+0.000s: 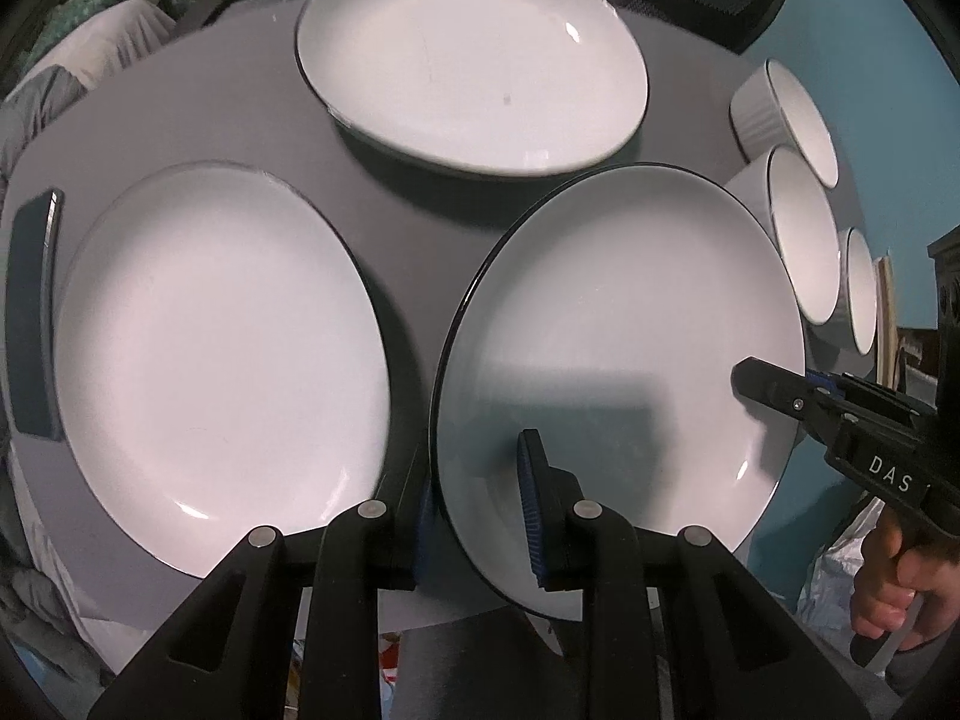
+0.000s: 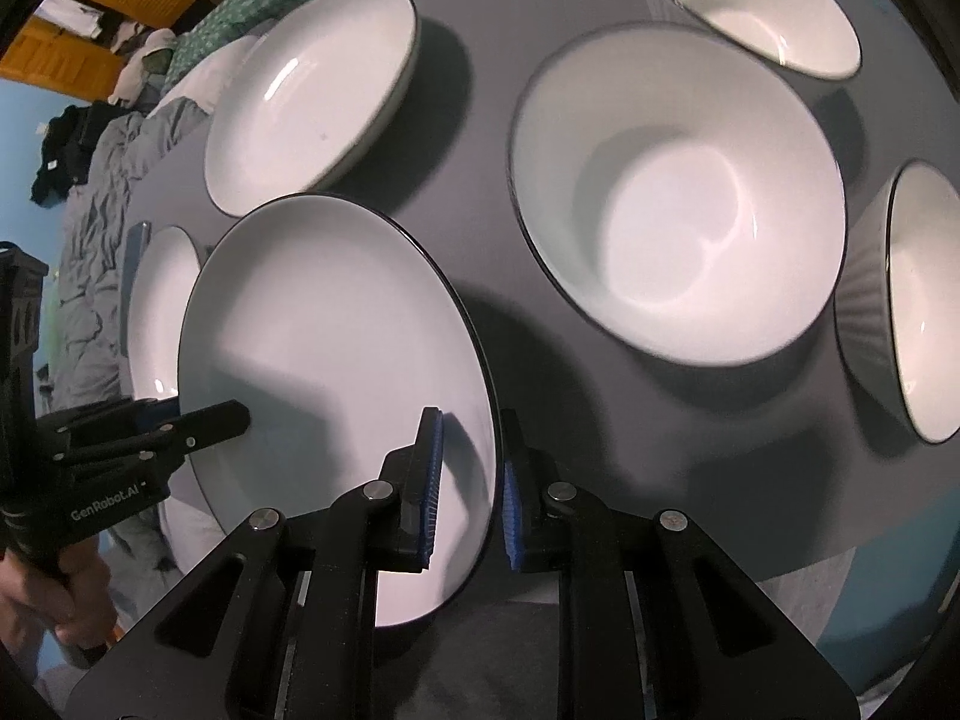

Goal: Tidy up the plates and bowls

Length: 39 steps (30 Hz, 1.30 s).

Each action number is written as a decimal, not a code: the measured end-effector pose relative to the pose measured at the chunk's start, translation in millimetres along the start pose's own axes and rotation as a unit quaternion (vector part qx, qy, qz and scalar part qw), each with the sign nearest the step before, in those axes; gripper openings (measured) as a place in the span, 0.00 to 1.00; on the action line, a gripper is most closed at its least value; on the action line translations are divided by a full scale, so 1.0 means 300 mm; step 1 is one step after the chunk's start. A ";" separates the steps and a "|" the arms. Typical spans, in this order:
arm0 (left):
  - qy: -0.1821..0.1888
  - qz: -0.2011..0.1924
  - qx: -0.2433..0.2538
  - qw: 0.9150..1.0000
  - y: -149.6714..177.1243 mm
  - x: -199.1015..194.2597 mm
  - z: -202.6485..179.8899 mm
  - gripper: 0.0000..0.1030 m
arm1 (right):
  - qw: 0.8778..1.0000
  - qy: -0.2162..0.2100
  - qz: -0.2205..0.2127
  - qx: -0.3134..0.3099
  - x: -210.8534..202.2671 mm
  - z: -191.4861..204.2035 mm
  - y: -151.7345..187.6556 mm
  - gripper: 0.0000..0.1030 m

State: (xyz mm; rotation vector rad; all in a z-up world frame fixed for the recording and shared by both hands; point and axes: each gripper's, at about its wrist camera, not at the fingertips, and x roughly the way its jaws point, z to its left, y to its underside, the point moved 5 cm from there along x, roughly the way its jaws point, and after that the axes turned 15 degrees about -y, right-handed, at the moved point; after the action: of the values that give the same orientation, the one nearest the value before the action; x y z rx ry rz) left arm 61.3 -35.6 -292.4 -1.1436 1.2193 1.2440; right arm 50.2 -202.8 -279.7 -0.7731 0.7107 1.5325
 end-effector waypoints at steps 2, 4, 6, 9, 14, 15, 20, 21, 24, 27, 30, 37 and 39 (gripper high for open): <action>0.000 -0.005 -0.003 1.000 -0.022 -0.015 0.017 0.24 | 1.000 0.001 -0.001 -0.003 0.000 0.019 -0.025 0.17; 0.000 -0.009 -0.008 1.000 -0.041 -0.027 0.034 0.24 | 1.000 0.002 -0.004 -0.008 -0.003 0.030 -0.051 0.17; -0.002 -0.015 -0.012 1.000 -0.067 -0.039 0.056 0.24 | 1.000 0.003 -0.004 -0.015 -0.009 0.032 -0.071 0.17; -0.003 -0.023 -0.019 1.000 -0.124 -0.068 0.090 0.24 | 1.000 0.003 -0.006 -0.025 0.000 0.057 -0.115 0.17; -0.008 -0.034 -0.039 0.999 -0.202 -0.083 0.140 0.24 | 0.999 0.002 -0.002 -0.044 0.018 0.108 -0.210 0.17; -0.009 -0.036 -0.043 0.998 -0.213 -0.086 0.147 0.24 | 0.999 0.001 -0.001 -0.047 0.022 0.114 -0.233 0.17; -0.018 -0.044 -0.057 0.997 -0.269 -0.080 0.181 0.24 | 0.998 -0.002 0.003 -0.064 0.050 0.153 -0.328 0.17; -0.020 -0.045 -0.059 0.997 -0.284 -0.078 0.177 0.24 | 0.998 -0.002 0.005 -0.067 0.061 0.162 -0.353 0.17; -0.028 -0.046 -0.063 0.997 -0.322 -0.062 0.201 0.24 | 0.997 -0.005 0.010 -0.071 0.078 0.161 -0.402 0.17; -0.032 -0.041 -0.067 0.996 -0.364 -0.042 0.232 0.24 | 0.997 -0.005 0.016 -0.072 0.112 0.171 -0.444 0.17; -0.038 -0.036 -0.070 0.996 -0.410 -0.025 0.235 0.24 | 0.997 -0.004 0.024 -0.075 0.133 0.175 -0.477 0.17; -0.060 -0.023 -0.069 0.996 -0.472 0.004 0.229 0.24 | 0.997 -0.014 0.042 -0.061 0.167 0.143 -0.528 0.17; -0.065 -0.018 -0.070 0.995 -0.476 0.011 0.232 0.24 | 0.997 -0.015 0.044 -0.058 0.172 0.138 -0.537 0.17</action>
State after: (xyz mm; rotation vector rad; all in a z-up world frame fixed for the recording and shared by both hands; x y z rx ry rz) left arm 205.2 31.3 -299.0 -1.1612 1.0243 1.3712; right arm 204.5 -124.0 -297.8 -0.8123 0.6458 1.6739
